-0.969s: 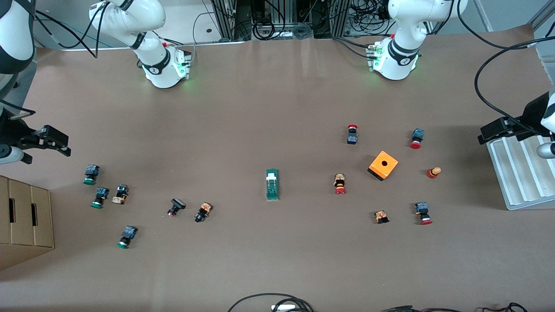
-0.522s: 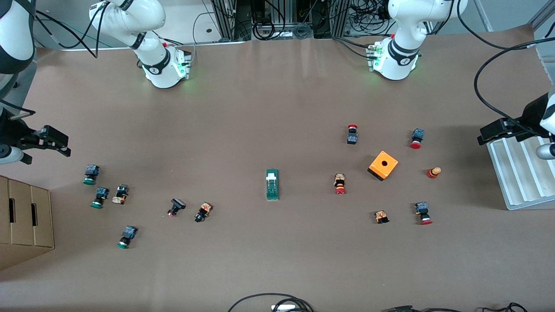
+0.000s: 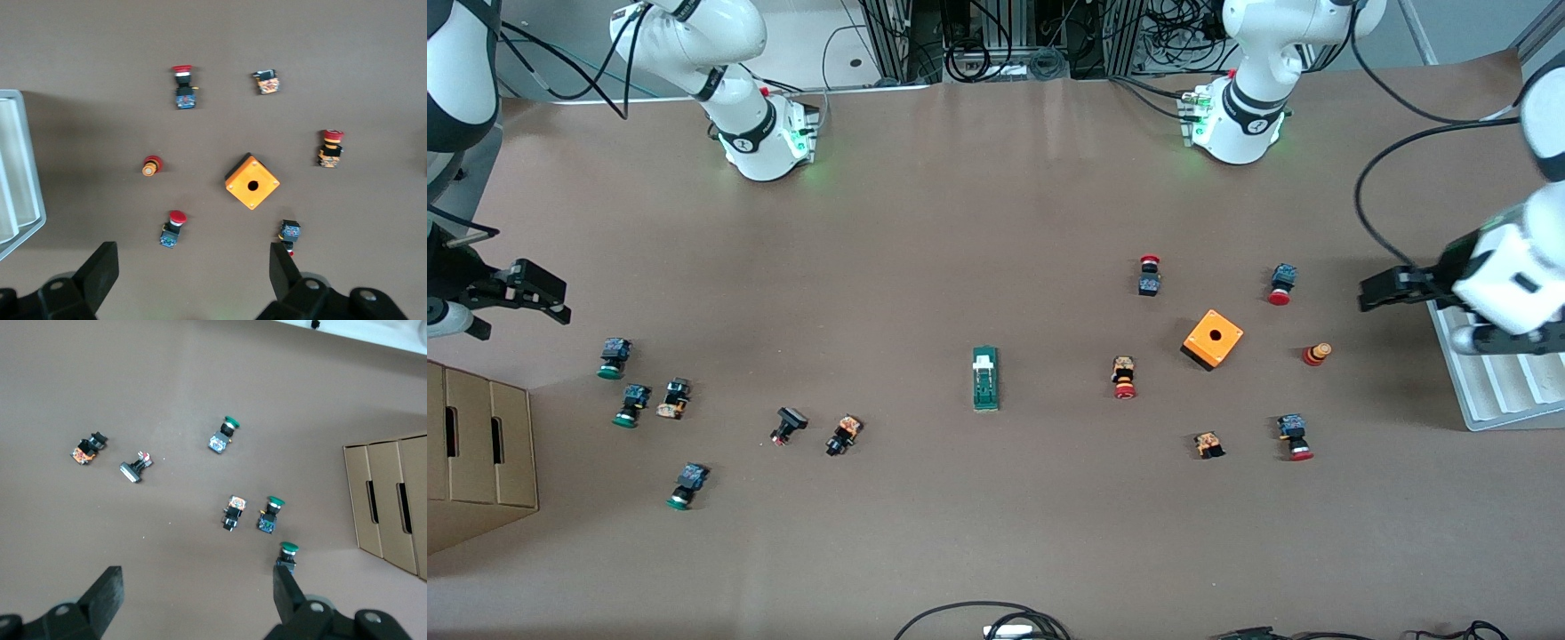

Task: Close load switch with both arms
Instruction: 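Move the left gripper over the green load switch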

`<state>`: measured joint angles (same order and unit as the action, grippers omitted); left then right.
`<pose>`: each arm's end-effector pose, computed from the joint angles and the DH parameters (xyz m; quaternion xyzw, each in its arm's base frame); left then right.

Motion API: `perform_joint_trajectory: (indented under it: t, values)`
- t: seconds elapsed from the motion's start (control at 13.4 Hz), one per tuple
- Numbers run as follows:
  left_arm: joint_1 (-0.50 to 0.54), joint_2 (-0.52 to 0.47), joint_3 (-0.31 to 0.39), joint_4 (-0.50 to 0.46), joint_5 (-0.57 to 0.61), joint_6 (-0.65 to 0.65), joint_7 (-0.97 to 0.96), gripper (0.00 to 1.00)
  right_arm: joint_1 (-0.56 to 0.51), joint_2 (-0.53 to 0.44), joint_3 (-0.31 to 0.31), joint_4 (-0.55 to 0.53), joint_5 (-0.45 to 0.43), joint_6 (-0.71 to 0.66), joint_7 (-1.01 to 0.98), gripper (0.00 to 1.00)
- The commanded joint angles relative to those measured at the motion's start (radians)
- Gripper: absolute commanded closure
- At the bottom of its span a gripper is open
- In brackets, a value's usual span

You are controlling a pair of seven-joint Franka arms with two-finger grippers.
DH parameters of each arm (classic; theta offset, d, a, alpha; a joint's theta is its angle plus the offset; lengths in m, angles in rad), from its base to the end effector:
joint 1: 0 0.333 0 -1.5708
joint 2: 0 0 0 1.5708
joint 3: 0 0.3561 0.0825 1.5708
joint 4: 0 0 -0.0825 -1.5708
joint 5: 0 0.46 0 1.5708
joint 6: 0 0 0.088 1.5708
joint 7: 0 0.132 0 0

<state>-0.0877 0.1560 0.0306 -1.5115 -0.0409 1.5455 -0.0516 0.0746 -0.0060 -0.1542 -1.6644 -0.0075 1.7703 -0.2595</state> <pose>0.6724 -0.0453 0.5681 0.9980 -0.0021 -0.0618 0.0147 0.6459 -0.0526 0.6101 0.9943 0.0902 0.0545 0.0126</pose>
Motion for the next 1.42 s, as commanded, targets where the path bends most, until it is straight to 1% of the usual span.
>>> perform_joint_trajectory:
  t: [0.0,0.22,0.37,0.45,0.6,0.75,0.82,0.97,1.04,1.34]
  values:
    - [-0.03,0.004,0.0,0.019,0.004,0.014,0.009,0.0,0.002,0.014,-0.005,0.008,0.027,0.027,-0.004,0.0]
    - [-0.035,0.008,-0.008,0.02,-0.007,0.062,0.009,0.0,0.004,0.026,-0.005,0.008,0.027,0.034,-0.006,0.0]
    - [-0.044,0.01,-0.044,0.022,0.007,0.064,0.009,0.0,0.004,0.024,-0.005,0.008,0.027,0.032,-0.007,0.0]
    - [-0.047,0.008,-0.063,0.022,0.025,0.068,0.009,0.0,0.004,0.024,-0.005,0.008,0.027,0.031,-0.007,0.0]
    - [-0.072,0.001,-0.096,0.02,0.1,0.071,-0.004,0.0,0.002,0.026,-0.005,0.008,0.027,0.027,-0.007,0.0]
    - [-0.093,-0.012,-0.126,0.022,0.125,0.071,-0.014,0.0,0.002,0.024,-0.005,0.008,0.027,0.026,-0.007,0.0]
    - [-0.098,-0.019,-0.129,0.022,0.121,0.071,-0.039,0.0,0.002,0.026,-0.005,0.008,0.027,0.026,-0.007,0.0]
    - [-0.125,-0.032,-0.159,0.024,0.128,0.082,-0.114,0.0,0.002,0.024,-0.005,0.008,0.027,0.026,-0.007,0.0]
    - [-0.145,-0.036,-0.169,0.022,0.145,0.108,-0.158,0.0,0.002,0.024,-0.005,0.008,0.027,0.026,-0.007,0.0]
    - [-0.282,-0.044,-0.172,0.014,0.222,0.165,-0.406,0.0,0.001,0.026,-0.005,0.008,0.027,0.024,-0.009,0.0]
